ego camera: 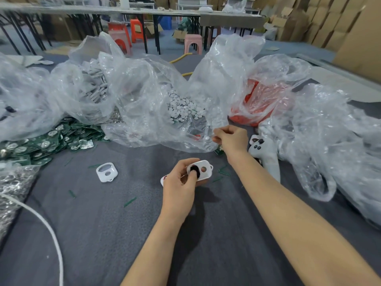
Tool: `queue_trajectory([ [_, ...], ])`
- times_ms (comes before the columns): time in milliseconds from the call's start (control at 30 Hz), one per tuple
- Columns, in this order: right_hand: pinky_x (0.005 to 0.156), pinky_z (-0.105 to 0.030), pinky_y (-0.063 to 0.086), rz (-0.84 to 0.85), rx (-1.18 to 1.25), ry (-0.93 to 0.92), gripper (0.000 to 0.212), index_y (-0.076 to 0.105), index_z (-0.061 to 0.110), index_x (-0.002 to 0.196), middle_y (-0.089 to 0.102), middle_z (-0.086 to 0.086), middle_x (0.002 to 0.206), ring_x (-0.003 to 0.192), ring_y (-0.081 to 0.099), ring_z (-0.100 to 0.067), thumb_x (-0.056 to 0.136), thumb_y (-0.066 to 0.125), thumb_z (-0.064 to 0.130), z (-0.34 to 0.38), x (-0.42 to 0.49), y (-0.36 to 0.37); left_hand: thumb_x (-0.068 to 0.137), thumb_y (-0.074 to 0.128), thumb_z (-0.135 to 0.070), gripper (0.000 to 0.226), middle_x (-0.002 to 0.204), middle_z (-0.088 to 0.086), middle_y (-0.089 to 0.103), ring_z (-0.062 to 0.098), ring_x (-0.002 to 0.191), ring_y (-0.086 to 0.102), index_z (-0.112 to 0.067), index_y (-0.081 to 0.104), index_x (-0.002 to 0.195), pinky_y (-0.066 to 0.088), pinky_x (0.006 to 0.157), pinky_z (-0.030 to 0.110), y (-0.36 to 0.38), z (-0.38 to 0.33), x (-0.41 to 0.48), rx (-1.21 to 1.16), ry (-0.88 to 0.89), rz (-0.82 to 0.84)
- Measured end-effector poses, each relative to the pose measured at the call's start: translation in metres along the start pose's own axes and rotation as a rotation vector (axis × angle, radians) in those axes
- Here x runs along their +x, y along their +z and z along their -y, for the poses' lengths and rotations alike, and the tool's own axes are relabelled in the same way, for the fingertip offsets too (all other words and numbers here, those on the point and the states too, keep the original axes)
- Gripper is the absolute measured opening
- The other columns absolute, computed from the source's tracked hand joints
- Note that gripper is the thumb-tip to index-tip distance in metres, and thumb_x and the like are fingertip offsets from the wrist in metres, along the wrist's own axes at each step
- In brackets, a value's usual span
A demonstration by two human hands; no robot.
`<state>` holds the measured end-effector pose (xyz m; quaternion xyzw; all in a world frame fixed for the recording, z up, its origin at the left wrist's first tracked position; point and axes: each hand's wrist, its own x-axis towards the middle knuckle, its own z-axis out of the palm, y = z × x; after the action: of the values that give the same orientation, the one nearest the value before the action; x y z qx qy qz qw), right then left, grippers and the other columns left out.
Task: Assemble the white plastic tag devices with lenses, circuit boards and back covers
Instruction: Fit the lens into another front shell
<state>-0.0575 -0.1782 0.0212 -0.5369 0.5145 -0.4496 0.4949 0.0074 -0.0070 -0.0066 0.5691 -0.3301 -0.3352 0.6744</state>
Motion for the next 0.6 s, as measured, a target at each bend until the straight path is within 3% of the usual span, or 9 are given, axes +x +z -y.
queue_trajectory([
  [67, 0.076, -0.035, 0.058, -0.015, 0.017, -0.003, 0.012, 0.067, 0.007, 0.074, 0.065, -0.004, 0.064, 0.055, 0.062, -0.013, 0.085, 0.066, 0.003, 0.004, -0.005, -0.003, 0.094, 0.047, 0.006, 0.031, 0.094, 0.001, 0.072, 0.011, 0.089, 0.07, -0.015, 0.069, 0.099, 0.057, 0.073, 0.026, 0.0, 0.0, -0.001, -0.002, 0.001, -0.004],
  [167, 0.057, -0.021, 0.05, 0.045, 0.188, 0.049, 0.005, 0.07, 0.0, 0.087, 0.064, -0.004, 0.066, 0.055, 0.056, -0.012, 0.086, 0.065, 0.003, 0.012, -0.03, -0.012, 0.095, 0.05, 0.003, 0.028, 0.092, 0.001, 0.072, 0.012, 0.087, 0.069, -0.016, 0.07, 0.099, 0.057, 0.069, 0.025, 0.001, 0.0, 0.0, 0.005, -0.007, -0.035],
  [233, 0.048, -0.018, 0.041, 0.181, 0.335, 0.095, 0.01, 0.07, 0.008, 0.079, 0.06, -0.001, 0.061, 0.05, 0.05, -0.009, 0.086, 0.065, 0.004, 0.009, -0.06, -0.022, 0.095, 0.053, -0.002, 0.027, 0.091, 0.001, 0.071, 0.009, 0.076, 0.067, -0.02, 0.069, 0.106, 0.056, 0.062, 0.023, 0.001, 0.001, 0.001, 0.054, 0.007, -0.061],
  [333, 0.045, -0.017, 0.033, 0.309, 0.344, 0.069, 0.017, 0.072, 0.014, 0.071, 0.051, 0.001, 0.052, 0.047, 0.042, -0.008, 0.084, 0.066, 0.005, -0.008, -0.105, -0.036, 0.094, 0.055, -0.003, 0.031, 0.086, 0.002, 0.069, 0.004, 0.061, 0.062, -0.025, 0.066, 0.113, 0.054, 0.056, 0.022, 0.002, 0.001, 0.001, 0.138, 0.055, -0.061],
  [467, 0.048, -0.019, 0.036, 0.296, 0.393, 0.078, 0.02, 0.068, 0.014, 0.07, 0.053, 0.0, 0.053, 0.049, 0.046, -0.009, 0.084, 0.064, 0.001, -0.02, -0.124, -0.041, 0.091, 0.059, -0.003, 0.025, 0.089, -0.003, 0.072, 0.009, 0.081, 0.068, -0.021, 0.071, 0.104, 0.053, 0.067, 0.017, 0.0, -0.001, -0.002, 0.165, 0.07, -0.055],
  [600, 0.047, -0.019, 0.04, 0.267, 0.469, 0.099, 0.025, 0.065, 0.016, 0.069, 0.056, -0.002, 0.054, 0.049, 0.051, -0.011, 0.085, 0.061, -0.002, -0.021, -0.121, -0.04, 0.089, 0.062, -0.003, 0.022, 0.092, -0.006, 0.072, 0.014, 0.089, 0.067, -0.018, 0.07, 0.103, 0.054, 0.08, 0.027, 0.002, -0.004, -0.004, 0.248, 0.102, -0.023],
])
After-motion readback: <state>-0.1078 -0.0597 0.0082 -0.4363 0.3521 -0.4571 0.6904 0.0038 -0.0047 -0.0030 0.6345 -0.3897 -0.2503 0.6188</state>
